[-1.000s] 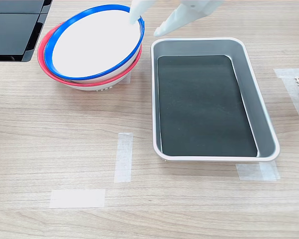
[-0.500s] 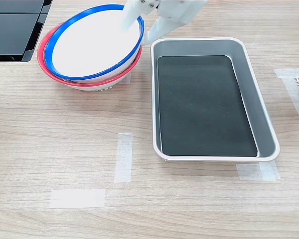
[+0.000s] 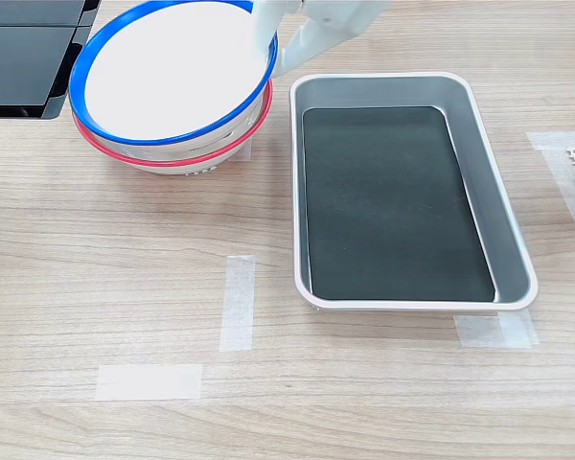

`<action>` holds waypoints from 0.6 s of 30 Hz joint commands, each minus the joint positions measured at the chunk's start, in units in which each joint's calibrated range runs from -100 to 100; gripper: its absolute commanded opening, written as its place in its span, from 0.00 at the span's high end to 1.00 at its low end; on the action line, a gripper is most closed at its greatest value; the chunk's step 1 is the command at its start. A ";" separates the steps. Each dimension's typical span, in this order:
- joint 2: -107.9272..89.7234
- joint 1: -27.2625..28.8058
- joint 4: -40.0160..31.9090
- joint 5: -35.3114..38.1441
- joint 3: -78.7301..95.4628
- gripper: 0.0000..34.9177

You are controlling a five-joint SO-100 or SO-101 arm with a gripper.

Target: Lift the stacked dish and set it down on the table.

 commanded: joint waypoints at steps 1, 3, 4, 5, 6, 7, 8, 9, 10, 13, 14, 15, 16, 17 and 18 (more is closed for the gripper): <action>-5.25 -2.69 2.14 -0.93 -5.06 1.00; -5.50 -5.04 4.04 -1.71 -7.15 1.00; -5.50 -6.45 5.03 -2.10 -8.43 1.00; -5.25 -7.86 5.94 -2.54 -9.88 1.00; -4.91 -9.37 6.93 -3.03 -11.34 1.00; -4.48 -10.87 7.51 -3.47 -12.52 1.00; -4.05 -12.66 8.00 -3.76 -13.61 1.00; -3.63 -14.07 8.33 -3.96 -14.43 1.00; -2.60 -16.52 8.83 -4.20 -15.34 1.00; -0.39 -20.47 8.83 -4.40 -15.89 1.00; 0.21 -21.23 8.50 -4.49 -15.71 1.00; 0.89 -21.98 8.00 -4.49 -15.34 1.00; 1.57 -22.64 7.84 -4.49 -15.16 1.00; 2.26 -23.11 7.43 -4.54 -14.71 1.00; 2.85 -23.58 6.93 -4.54 -14.25 1.00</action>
